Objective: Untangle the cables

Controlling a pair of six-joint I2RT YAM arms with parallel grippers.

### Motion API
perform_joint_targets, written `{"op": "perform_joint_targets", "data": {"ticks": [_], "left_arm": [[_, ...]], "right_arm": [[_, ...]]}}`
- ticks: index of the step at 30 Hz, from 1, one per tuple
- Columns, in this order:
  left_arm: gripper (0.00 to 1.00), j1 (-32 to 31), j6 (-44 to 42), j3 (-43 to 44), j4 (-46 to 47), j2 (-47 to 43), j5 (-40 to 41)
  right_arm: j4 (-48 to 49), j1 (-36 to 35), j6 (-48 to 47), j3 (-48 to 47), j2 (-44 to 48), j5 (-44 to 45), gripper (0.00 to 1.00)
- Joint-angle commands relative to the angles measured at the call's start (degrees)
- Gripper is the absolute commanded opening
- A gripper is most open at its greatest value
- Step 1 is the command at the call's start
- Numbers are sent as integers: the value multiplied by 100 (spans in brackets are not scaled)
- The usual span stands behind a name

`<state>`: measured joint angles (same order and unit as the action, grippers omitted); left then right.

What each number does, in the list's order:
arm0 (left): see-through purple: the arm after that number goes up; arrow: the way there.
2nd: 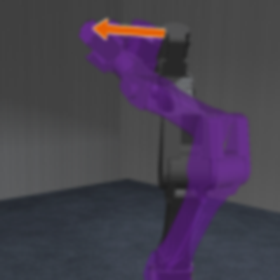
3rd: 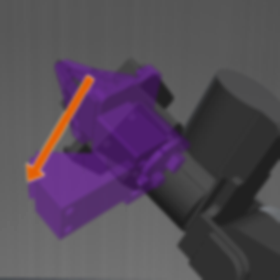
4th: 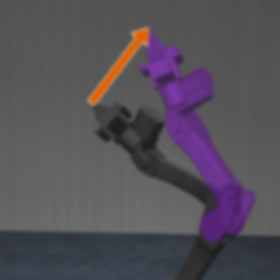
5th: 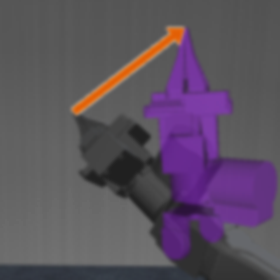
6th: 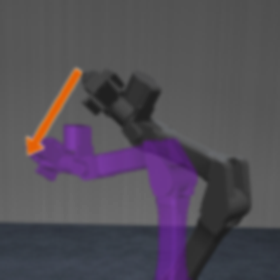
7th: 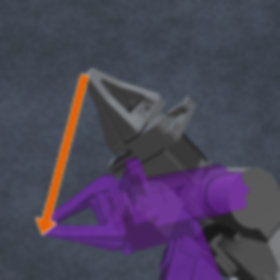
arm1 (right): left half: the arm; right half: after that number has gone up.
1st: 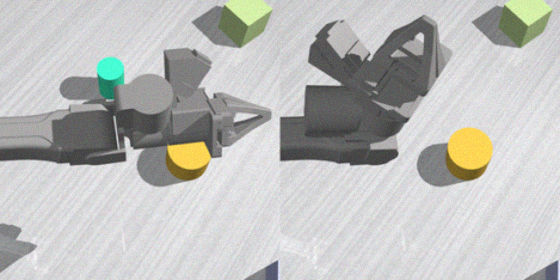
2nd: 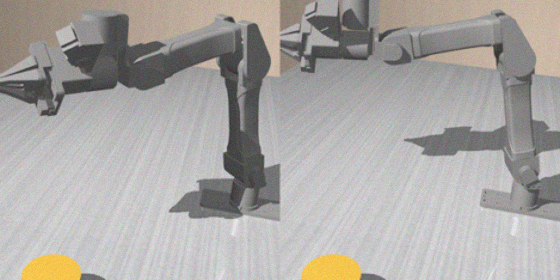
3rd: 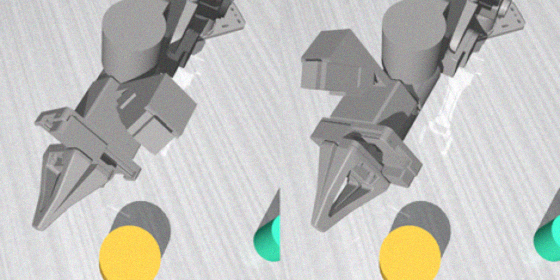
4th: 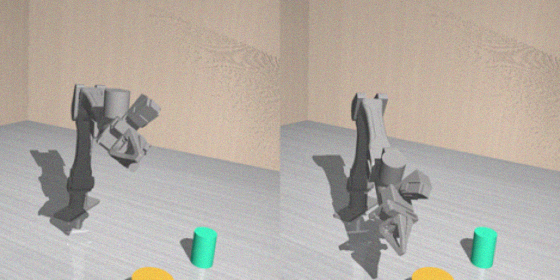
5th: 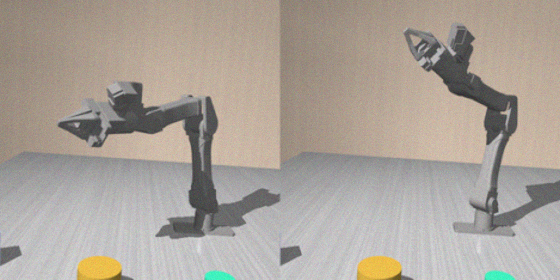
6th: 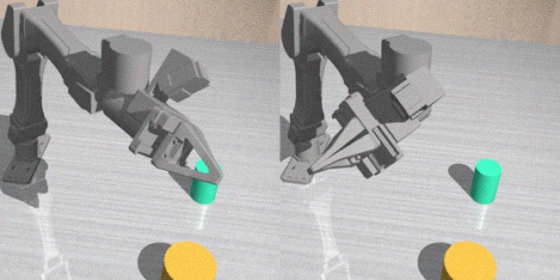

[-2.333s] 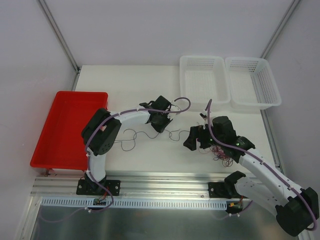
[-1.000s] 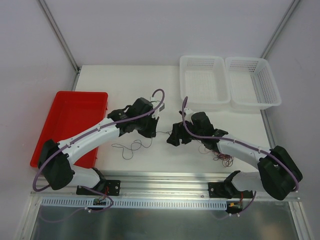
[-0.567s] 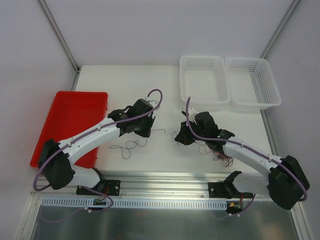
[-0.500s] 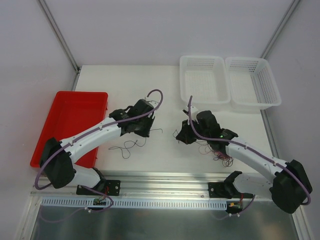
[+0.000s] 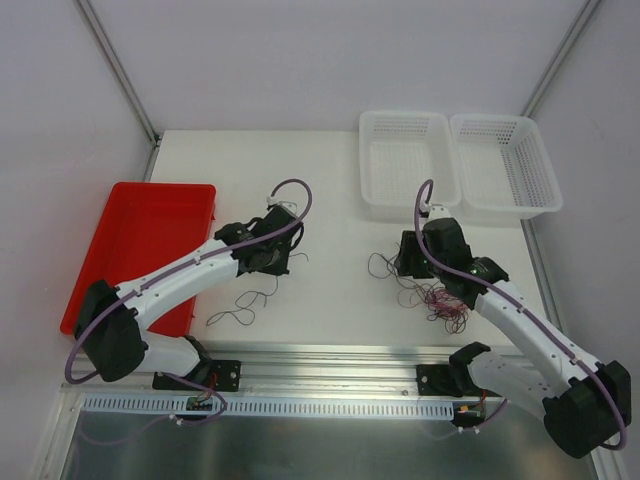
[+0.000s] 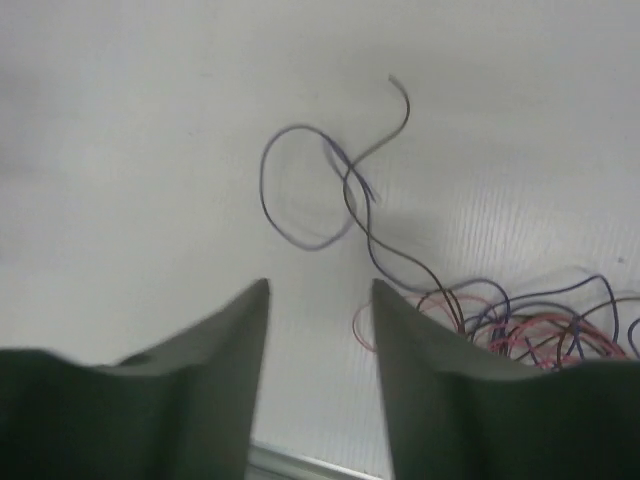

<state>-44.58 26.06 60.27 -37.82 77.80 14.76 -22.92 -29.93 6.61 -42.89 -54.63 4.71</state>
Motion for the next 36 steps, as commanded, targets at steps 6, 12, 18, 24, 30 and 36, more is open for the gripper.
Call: {"op": "perform_joint_targets", "data": {"ticks": [6,12,18,24,30,36], "left_arm": [[0,133,821,-446,-182,-266,1010],[11,142,295,-60,-199,42,810],[50,142,267,-138,-471,-194,308],[74,134,864,-612,-876,-414,-517],[79,37,1848,-1228,-832,-441,-371],[75,37,2744,-1798,-201,-670,8]], "right_arm": [[-284,32,499,466,-109,-277,91],[-529,-161,297,440,409,-418,100],[-837,-566,306,457,1129,-418,99],[-1030,-628,411,484,1499,-418,100],[-1057,-680,560,563,1666,-418,100],[-1136,-716,622,554,1798,-533,97]]}}
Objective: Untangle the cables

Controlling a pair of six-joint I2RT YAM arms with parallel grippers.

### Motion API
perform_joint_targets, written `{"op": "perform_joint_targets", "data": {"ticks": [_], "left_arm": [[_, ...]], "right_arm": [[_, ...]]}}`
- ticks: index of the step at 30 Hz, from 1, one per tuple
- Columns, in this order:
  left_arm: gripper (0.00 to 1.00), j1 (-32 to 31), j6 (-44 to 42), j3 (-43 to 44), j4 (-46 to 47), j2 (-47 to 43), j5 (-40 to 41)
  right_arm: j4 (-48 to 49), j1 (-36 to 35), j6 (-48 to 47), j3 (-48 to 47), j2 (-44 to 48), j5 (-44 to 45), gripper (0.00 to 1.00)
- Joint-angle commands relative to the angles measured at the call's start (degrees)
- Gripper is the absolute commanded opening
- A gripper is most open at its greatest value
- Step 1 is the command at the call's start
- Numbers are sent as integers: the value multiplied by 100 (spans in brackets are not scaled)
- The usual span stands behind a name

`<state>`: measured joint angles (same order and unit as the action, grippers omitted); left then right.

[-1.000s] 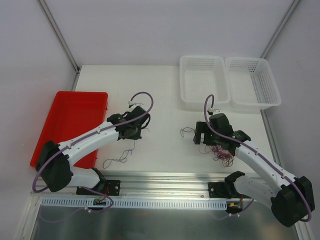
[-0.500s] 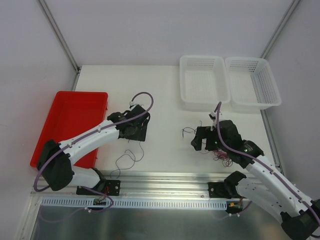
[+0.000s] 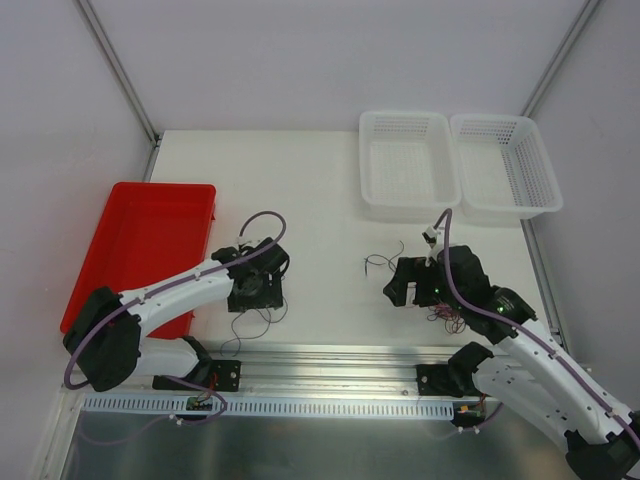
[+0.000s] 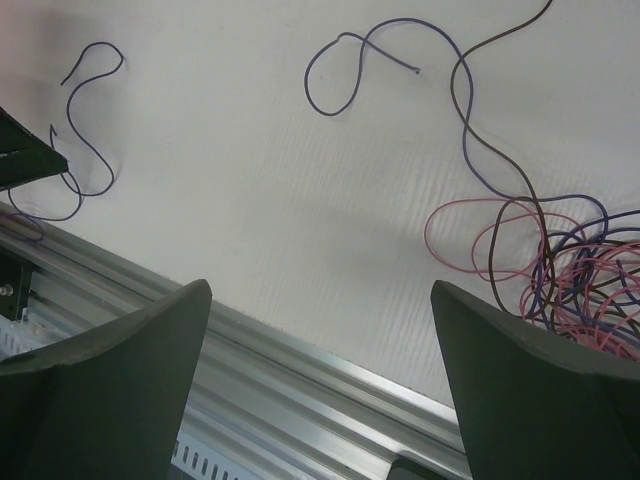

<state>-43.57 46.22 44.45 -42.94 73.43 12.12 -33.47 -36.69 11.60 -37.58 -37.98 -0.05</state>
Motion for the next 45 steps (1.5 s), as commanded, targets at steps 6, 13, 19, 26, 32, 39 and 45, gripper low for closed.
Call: {"op": "perform_joint_targets", "data": {"ticks": [6,13,19,26,32,39,45], "left_arm": [[70,-64,1266,-594,734,-136,318],[51,-64,1425,-736,1077,22,326],[11,-73,1329,-665,1112,189,229],[0,-99,960,-473,1068,-284,168],[0,-90,240,616,560,-698,194],[0,839,-831,2505,84,-777,300],[0,2474,-1571,3184,-13,-751,345]], "right_arm": [[-159,-49,141,23,334,-30,97],[-133,-49,176,93,510,-38,97],[-124,-49,203,76,581,-30,97],[-195,-49,229,76,695,-30,97],[-247,-49,229,14,730,-30,97],[-536,-49,194,-153,853,146,97],[-906,-49,185,-267,1161,287,97]]}}
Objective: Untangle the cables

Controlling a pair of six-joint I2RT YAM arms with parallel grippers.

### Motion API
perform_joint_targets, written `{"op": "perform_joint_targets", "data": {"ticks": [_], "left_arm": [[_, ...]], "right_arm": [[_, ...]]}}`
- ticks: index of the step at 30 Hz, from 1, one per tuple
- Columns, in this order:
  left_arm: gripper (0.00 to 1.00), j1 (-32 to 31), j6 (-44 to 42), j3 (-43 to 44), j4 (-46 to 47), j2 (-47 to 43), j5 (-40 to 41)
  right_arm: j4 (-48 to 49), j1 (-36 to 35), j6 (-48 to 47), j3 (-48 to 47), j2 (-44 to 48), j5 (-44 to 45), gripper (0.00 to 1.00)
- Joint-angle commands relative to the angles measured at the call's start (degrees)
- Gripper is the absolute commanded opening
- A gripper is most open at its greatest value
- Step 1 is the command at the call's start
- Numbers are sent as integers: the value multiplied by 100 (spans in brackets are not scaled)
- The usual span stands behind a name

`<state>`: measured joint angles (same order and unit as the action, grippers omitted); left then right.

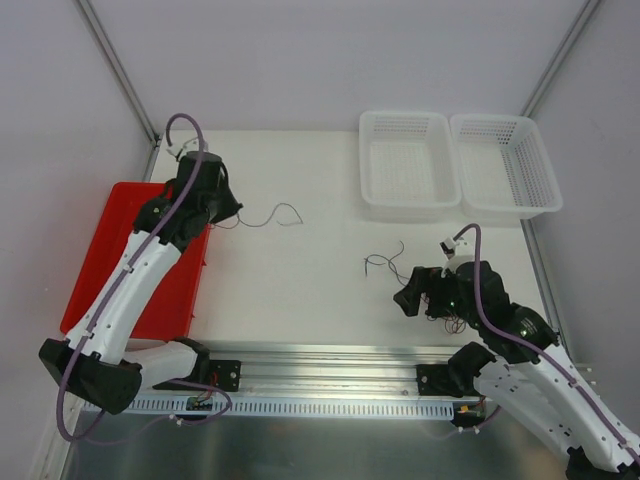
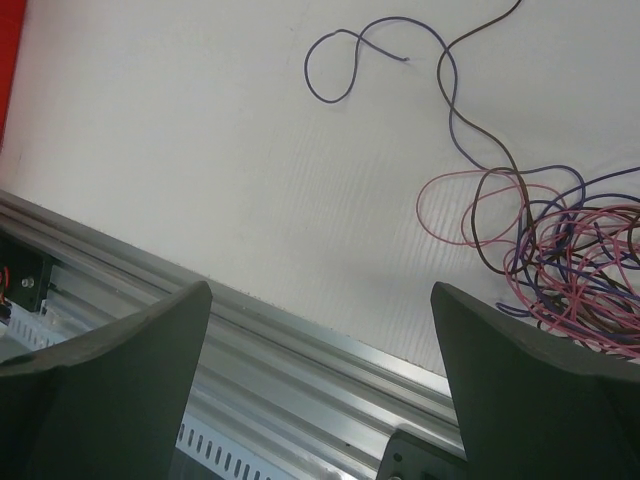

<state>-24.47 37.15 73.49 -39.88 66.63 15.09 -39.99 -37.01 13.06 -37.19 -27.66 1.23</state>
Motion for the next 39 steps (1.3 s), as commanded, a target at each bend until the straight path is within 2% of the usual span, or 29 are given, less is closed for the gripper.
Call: {"op": "perform_joint_targets", "data": {"ticks": [1,7,8,16,19,24,26,28,29,32,35,39], "left_arm": [[0,801,-726,306,-319,-89,38],[0,2322,-840,297,-231,-308,-226],[0,2420,-832,193,-196,-335,-174],[0,4386,-788,-994,726,-239,-217],[2,4600,-726,-1372,1078,-63,-182],[22,4872,-753,-1698,1360,122,-382],[43,4873,-857,-1689,1369,105,-454],[76,4864,-963,-1689,1404,69,-796],[83,4864,-938,-1698,1413,52,-980],[94,4785,-937,-1759,1544,17,-1666],[96,4382,-1244,-1690,1562,-18,-1860],[98,3249,-1728,-1575,1588,-176,-2185]], "right_arm": [[-299,-16,47,-315,181,166,97],[-527,-16,56,-377,305,210,97],[-545,-25,56,-385,305,210,97],[-572,-16,65,-473,121,140,97],[-580,-16,83,-508,-19,79,97],[-642,-16,56,-658,-283,157,97],[-607,-16,30,-667,-476,307,97],[-546,-16,-5,-684,-643,491,97],[-493,-16,-23,-676,-809,561,97],[-422,10,-32,-641,-1152,1018,97],[-343,203,-84,-640,-1452,1134,97],[-36,633,-32,-535,-1927,773,99]]}}
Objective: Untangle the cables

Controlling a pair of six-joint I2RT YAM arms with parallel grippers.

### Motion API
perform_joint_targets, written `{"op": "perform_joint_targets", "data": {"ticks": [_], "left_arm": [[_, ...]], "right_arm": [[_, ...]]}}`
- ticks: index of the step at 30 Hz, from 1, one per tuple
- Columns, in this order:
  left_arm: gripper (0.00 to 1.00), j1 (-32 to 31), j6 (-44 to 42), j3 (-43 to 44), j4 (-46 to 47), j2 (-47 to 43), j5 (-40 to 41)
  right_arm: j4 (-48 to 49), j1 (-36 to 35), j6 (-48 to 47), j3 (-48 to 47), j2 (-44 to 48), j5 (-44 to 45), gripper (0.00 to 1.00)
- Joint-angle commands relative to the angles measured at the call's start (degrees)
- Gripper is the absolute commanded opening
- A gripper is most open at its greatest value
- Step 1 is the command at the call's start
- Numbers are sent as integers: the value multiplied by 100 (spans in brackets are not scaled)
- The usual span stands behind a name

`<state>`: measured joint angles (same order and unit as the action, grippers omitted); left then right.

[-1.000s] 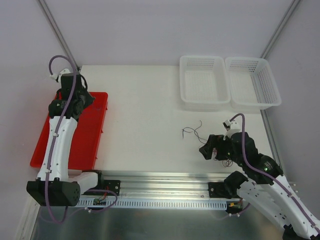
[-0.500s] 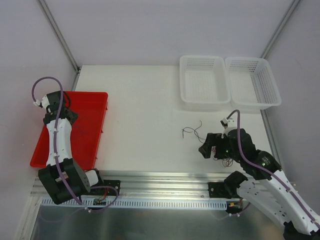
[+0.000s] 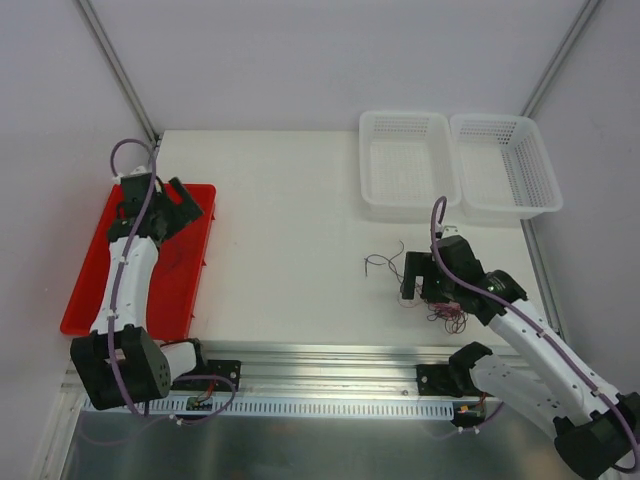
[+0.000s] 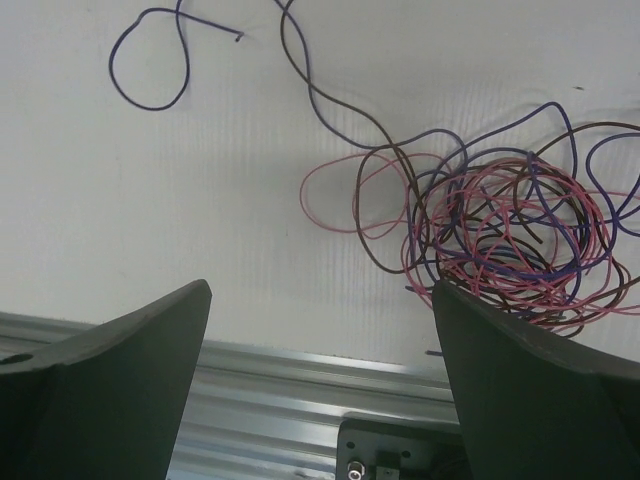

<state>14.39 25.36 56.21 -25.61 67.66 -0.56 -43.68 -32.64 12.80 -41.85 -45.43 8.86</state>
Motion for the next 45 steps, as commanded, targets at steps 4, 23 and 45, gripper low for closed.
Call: {"op": "perform_joint_targets", "data": {"ticks": [4,23,45], "left_arm": [[98,-1421,-752,75,258,-402,-1008],[96,-6114,679,1304,372,2231,29],[0,-6739,1138,2300,337,3967,1830]], "right_arm": [[834,320,-5,80,-571,-174,95],[396,487,1023,695,148,977,95],[966,487,1155,1231,53,564,95]]}}
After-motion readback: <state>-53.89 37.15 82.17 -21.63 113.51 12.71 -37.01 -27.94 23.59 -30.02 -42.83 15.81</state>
